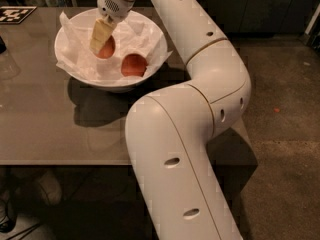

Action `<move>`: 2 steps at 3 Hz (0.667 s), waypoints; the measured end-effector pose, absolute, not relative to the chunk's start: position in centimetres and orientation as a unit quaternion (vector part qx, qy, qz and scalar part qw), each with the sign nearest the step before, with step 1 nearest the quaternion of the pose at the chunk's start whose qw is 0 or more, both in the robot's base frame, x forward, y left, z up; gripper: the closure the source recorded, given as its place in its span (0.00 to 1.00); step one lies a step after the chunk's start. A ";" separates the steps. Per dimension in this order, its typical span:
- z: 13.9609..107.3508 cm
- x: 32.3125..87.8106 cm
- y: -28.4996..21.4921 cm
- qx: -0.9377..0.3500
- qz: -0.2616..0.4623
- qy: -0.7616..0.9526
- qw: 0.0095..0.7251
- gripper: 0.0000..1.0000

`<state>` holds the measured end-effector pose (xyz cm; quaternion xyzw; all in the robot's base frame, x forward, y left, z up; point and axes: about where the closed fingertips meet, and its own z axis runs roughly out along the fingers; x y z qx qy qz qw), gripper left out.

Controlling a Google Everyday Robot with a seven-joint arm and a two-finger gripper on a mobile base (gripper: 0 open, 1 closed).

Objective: Pick apple from white bowl

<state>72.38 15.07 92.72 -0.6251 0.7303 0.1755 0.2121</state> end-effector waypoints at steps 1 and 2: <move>95.2 71.2 14.4 -0.612 0.180 0.739 0.217 1.00; 97.1 70.0 13.7 -0.603 0.183 0.745 0.219 1.00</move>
Offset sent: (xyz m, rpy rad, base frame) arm -0.0534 -0.0423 0.0729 -0.0258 0.0776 -0.0490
